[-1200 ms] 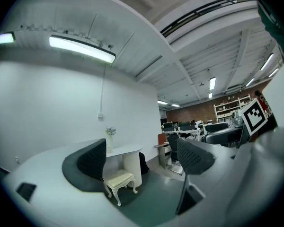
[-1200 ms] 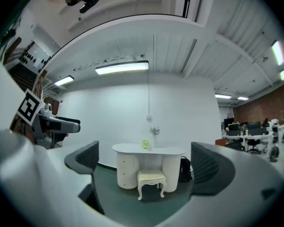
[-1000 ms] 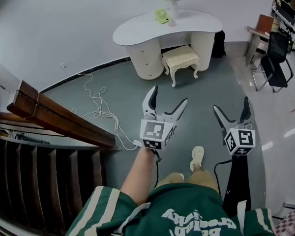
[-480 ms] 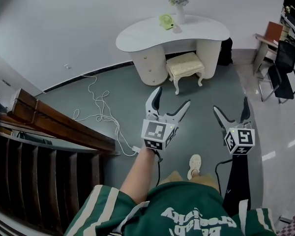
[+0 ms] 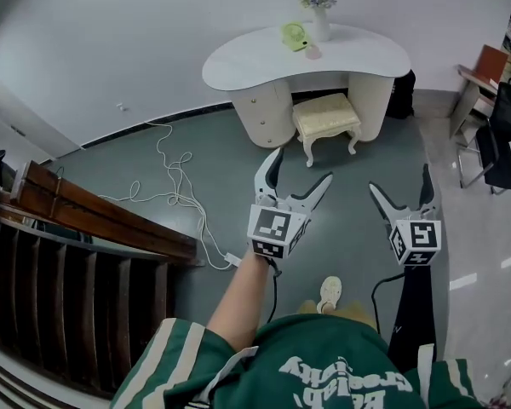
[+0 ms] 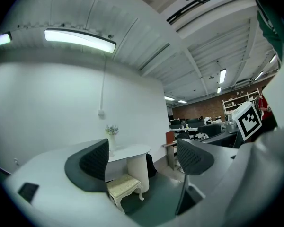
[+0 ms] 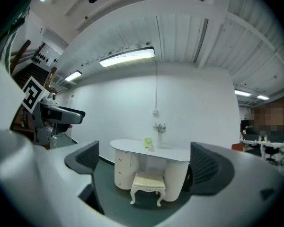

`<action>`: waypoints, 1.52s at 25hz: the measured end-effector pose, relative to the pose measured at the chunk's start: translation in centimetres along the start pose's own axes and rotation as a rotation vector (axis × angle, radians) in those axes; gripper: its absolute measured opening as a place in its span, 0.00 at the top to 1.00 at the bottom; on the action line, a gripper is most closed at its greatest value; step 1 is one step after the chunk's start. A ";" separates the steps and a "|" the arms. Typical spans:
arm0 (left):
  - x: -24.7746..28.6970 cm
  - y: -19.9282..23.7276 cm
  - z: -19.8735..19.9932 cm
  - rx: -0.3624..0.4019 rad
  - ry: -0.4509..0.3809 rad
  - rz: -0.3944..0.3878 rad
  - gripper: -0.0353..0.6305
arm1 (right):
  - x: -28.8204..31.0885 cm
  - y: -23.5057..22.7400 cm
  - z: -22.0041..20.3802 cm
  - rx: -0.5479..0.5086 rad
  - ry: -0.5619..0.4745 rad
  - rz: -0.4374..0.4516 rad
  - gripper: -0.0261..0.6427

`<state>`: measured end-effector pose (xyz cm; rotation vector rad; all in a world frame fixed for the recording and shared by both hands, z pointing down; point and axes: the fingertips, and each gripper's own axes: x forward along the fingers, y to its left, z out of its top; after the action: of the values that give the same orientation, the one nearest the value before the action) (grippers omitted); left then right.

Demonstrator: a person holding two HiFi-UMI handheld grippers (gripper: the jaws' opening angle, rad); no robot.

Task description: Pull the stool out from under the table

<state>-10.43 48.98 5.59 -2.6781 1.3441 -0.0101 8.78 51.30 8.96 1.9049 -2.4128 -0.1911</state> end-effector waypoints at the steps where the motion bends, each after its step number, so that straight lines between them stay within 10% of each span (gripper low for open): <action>1: 0.7 0.2 0.0 0.000 0.001 0.007 0.27 | 0.7 -0.4 -0.1 -0.005 0.001 0.011 0.07; 38: 16.0 3.2 -1.3 0.070 0.014 0.068 0.27 | 12.0 -10.8 -3.0 -0.047 0.008 0.056 0.07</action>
<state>-3.46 34.16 5.50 -2.5783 1.4109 -0.0667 16.73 36.98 10.09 1.8124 -2.4311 -0.2337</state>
